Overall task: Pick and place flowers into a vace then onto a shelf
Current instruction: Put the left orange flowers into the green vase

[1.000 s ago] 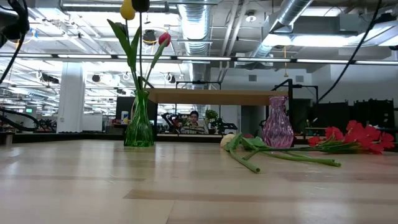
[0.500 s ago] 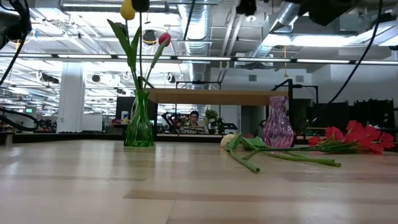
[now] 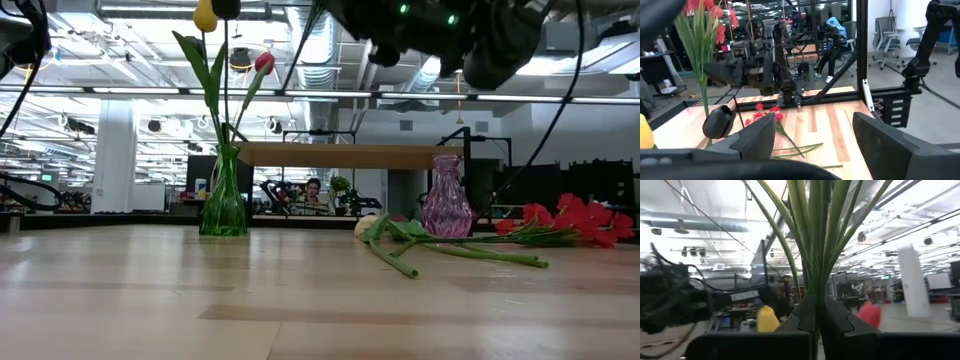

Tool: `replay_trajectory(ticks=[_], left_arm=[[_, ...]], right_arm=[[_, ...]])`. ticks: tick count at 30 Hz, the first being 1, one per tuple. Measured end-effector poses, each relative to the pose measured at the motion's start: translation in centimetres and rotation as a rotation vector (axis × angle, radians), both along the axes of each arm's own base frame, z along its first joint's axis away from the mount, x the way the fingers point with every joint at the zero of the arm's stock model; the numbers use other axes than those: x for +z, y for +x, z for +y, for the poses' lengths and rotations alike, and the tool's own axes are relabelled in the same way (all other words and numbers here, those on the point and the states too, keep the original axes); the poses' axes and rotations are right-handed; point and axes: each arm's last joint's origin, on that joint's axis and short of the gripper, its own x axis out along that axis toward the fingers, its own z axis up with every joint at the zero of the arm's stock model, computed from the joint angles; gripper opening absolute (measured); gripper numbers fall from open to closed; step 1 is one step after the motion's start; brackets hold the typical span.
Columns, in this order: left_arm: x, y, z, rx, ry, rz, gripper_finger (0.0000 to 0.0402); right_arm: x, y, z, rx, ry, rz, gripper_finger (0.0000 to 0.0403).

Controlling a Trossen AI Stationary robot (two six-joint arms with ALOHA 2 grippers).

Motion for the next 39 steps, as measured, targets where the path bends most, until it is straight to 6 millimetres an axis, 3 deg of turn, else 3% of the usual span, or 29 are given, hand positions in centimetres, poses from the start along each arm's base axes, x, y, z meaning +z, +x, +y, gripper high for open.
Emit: replay_trajectory(ticks=[7,13,25,39], left_arm=[[0.0,0.0,0.0,0.006,0.117,0.005,0.0256],[-0.1,0.0,0.0,0.005,0.187,0.009,0.0256],[-0.1,0.0,0.0,0.005,0.178,0.008,0.0256],[-0.3,0.0,0.0,0.006,0.102,0.017,0.0256]], right_arm=[[-2.3,1.1,-2.8,-0.078,0.041,0.024,0.0001],[-3.8,2.7,-4.3,-0.021,0.083,0.005,0.0001],[-3.5,4.4,-4.1,0.067,0.037,0.01,0.0001],[-3.6,4.8,-3.6,0.05,-0.002,0.048,0.0001]])
